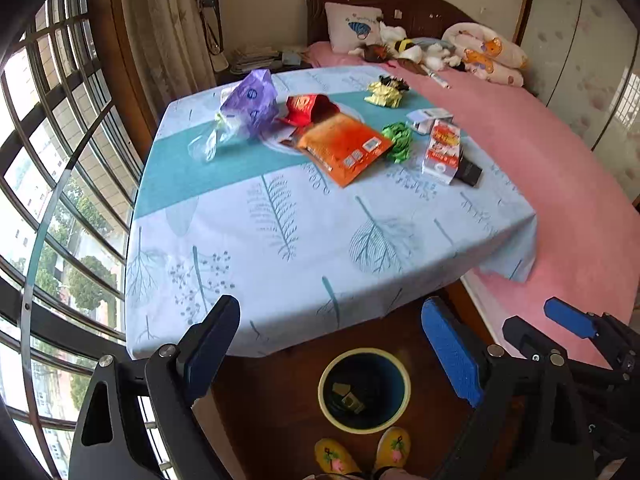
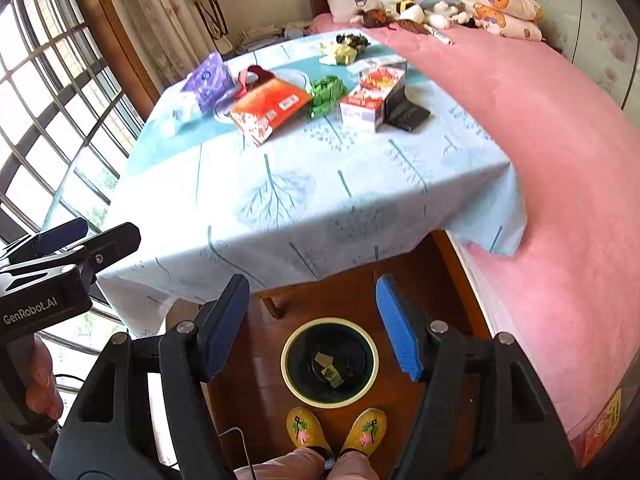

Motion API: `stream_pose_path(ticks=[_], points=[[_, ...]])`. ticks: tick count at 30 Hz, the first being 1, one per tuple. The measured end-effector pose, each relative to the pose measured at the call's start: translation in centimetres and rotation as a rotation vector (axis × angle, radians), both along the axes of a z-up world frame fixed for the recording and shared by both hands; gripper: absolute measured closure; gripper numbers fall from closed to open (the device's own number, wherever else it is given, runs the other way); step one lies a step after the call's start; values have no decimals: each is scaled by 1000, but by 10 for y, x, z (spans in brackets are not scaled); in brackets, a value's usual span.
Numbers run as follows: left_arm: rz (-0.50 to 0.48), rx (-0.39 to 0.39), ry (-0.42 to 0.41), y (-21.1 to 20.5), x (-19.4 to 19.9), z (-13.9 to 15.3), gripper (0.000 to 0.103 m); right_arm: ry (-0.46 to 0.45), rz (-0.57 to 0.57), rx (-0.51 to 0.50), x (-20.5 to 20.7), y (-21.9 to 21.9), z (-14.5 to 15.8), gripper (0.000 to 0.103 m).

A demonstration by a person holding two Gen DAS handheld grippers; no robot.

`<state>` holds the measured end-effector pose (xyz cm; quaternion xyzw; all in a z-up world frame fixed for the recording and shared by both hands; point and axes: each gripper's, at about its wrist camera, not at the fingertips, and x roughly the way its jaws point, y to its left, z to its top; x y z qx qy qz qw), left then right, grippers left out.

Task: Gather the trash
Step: 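Reach to the table and grasp the black TALOPN card with the right tool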

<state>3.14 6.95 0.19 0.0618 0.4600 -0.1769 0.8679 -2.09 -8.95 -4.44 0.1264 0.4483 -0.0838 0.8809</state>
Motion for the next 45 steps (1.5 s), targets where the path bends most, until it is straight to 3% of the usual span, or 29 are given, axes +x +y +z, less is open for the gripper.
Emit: stream_pose_path(ticks=[7, 10, 15, 22, 30, 38, 45], points=[[-82, -23, -103, -21, 14, 65, 9, -81, -22, -44, 18, -10, 63, 40], [-94, -41, -109, -32, 23, 78, 9, -101, -35, -54, 26, -22, 77, 40], [-64, 0, -122, -54, 46, 80, 9, -99, -11, -86, 43, -54, 78, 40], [-90, 64, -101, -124, 90, 55, 9, -61, 80, -98, 92, -133, 46, 40], [26, 115, 29, -208, 150, 4, 9, 70, 290, -62, 176, -217, -26, 40], [161, 166, 124, -244, 174, -38, 9, 149, 480, -98, 233, -227, -94, 40], [226, 190, 155, -247, 177, -51, 9, 71, 611, -204, 242, -208, -105, 37]])
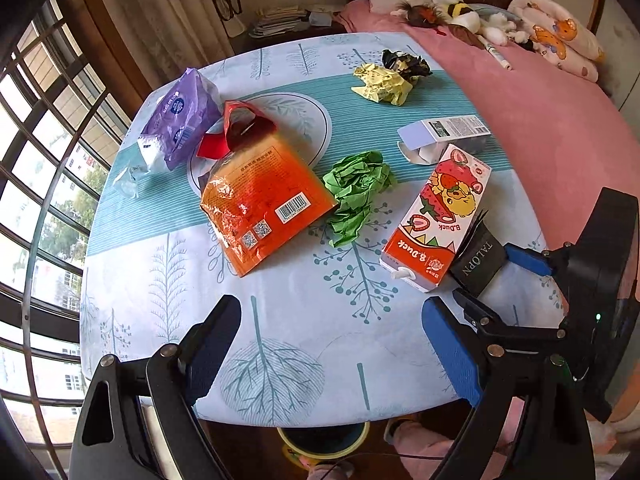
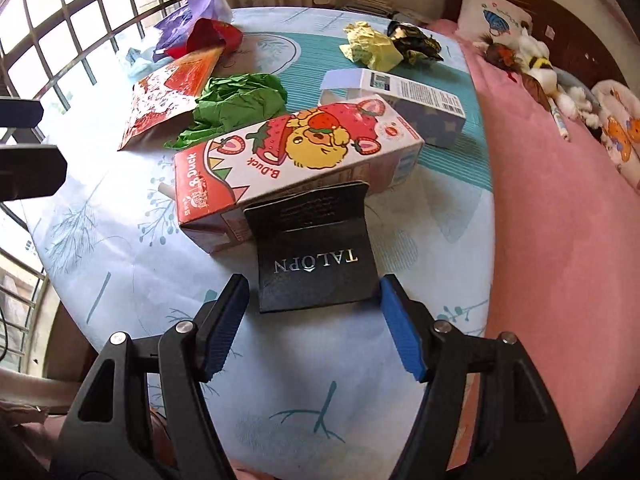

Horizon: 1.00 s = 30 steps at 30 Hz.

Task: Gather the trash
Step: 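Reach to the table and grasp the black TALOPN card with the right tool, then grasp the strawberry juice carton with the left tool while the right holds the card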

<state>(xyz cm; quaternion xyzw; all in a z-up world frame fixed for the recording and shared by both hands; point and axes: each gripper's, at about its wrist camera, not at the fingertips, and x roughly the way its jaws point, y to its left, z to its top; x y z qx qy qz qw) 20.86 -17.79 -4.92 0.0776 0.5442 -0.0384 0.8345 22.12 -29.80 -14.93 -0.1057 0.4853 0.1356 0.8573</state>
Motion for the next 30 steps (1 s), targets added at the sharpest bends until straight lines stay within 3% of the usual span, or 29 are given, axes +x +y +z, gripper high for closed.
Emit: stream_pose_path(ticks=[4, 10, 19, 23, 28, 30], points=[[5, 2, 0, -4, 3, -3, 9, -30, 41, 10, -4, 3, 4, 43], [-15, -14, -1, -16, 14, -5, 9, -16, -12, 21, -5, -17, 8, 44], [-158, 3, 13, -63, 43, -24, 10, -20, -133, 118, -7, -58, 28, 44], [-205, 7, 42, -84, 58, -37, 21, -29, -140, 135, -13, -66, 35, 44], [-219, 10, 86, -101, 75, -54, 23, -24, -144, 157, -24, -73, 37, 44], [-221, 6, 105, -105, 80, -60, 29, -18, -142, 164, -27, -75, 37, 44]])
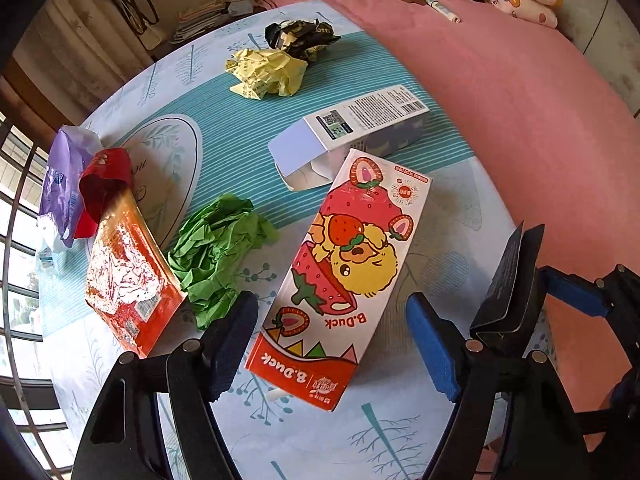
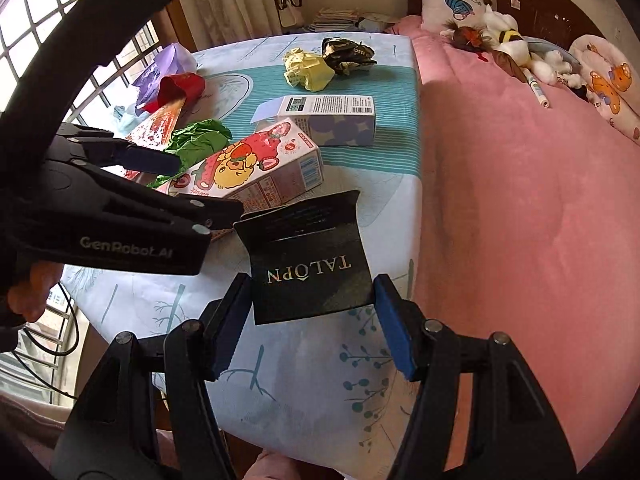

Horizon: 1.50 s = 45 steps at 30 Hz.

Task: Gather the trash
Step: 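Grasp the strawberry juice carton with the left tool while the right holds the card, then lower both tools over the bin and release the card and carton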

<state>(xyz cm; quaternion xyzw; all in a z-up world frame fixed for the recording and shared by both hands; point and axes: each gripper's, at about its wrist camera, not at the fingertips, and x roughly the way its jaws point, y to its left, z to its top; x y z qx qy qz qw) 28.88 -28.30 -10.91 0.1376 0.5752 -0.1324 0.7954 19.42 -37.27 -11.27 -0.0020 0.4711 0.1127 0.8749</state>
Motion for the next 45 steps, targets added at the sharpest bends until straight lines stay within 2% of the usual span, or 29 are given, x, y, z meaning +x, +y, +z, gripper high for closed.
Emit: stream_pose_path(ticks=[1, 2, 5, 14, 20, 30, 37, 38, 39, 42, 45], points=[[-1, 1, 8, -2, 2, -2, 32, 2, 0, 4, -1, 0, -1, 44], [-1, 0, 15, -3, 4, -5, 39, 4, -1, 7, -2, -1, -1, 44], [3, -9, 15, -4, 6, -8, 42, 8, 0, 18, -3, 0, -2, 44], [30, -40, 6, 16, -23, 4, 44, 8, 14, 35, -8, 12, -1, 44], [62, -62, -17, 53, -57, 25, 45, 9, 29, 35, -20, 33, 2, 44], [118, -114, -38, 138, -152, 52, 46, -5, 92, 17, -66, 95, 14, 44], [142, -135, -49, 201, -224, 68, 49, -4, 127, 26, -119, 157, 17, 44], [139, -143, -46, 209, -232, 69, 90, 0, 133, 27, -129, 167, 15, 44], [138, -134, -25, 216, -239, 66, 100, 5, 138, 29, -138, 177, 12, 44], [143, -152, 2, 240, -263, 55, 100, 24, 148, 36, -164, 205, -1, 44], [118, -154, 35, 256, -282, 20, 102, 57, 161, 27, -185, 233, -30, 44]])
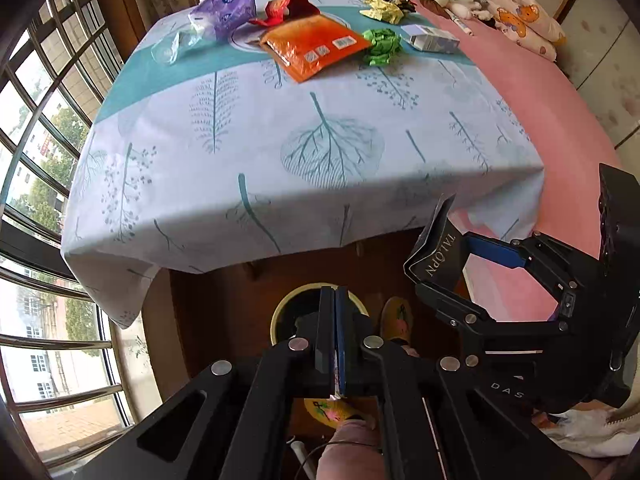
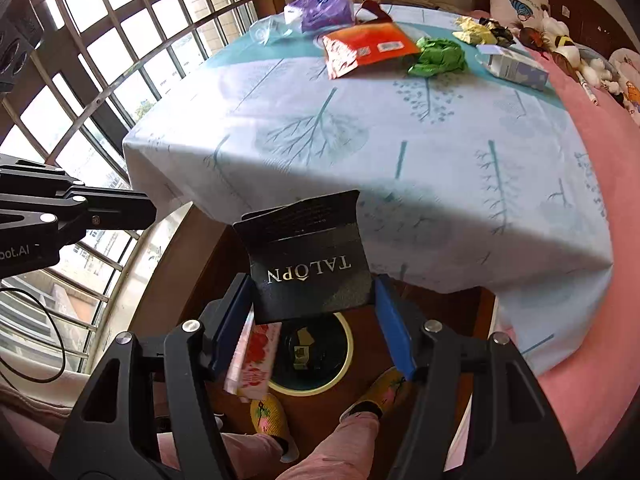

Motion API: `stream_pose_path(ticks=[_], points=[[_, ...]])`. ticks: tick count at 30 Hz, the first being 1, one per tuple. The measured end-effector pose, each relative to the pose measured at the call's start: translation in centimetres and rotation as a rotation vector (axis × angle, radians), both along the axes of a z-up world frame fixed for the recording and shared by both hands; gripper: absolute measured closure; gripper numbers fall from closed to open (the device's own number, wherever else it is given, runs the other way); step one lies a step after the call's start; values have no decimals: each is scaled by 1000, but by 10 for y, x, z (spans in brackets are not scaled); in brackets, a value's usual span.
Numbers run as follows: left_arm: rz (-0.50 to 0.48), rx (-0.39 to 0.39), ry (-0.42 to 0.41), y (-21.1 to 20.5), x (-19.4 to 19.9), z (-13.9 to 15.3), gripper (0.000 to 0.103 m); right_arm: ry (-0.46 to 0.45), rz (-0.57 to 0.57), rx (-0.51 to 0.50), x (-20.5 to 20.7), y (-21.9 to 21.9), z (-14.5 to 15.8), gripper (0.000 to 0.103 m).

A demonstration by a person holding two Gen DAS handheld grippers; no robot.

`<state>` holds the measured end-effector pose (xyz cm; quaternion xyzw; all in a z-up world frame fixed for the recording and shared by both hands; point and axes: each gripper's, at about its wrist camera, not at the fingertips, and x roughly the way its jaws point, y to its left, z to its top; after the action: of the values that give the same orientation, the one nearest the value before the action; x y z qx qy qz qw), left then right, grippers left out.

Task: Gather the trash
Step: 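Lower both tools over the bin and release the card and carton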

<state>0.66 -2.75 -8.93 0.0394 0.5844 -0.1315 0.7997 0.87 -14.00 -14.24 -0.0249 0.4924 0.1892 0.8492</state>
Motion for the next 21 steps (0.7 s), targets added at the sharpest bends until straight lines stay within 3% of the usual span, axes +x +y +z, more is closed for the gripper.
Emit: stream_pose_path(ticks=[6, 16, 19, 21], points=[[34, 62, 109, 18, -16, -108, 102, 126, -22, -50, -16, 36, -94, 44], [138, 91, 164, 39, -27, -226, 97, 283, 11, -87, -29, 60, -225, 44], [166, 92, 162, 45, -30, -246, 79, 325, 8, -64, -26, 65, -252, 43], [192, 98, 149, 48, -32, -254, 53, 350, 3, -61, -24, 66, -267, 43]])
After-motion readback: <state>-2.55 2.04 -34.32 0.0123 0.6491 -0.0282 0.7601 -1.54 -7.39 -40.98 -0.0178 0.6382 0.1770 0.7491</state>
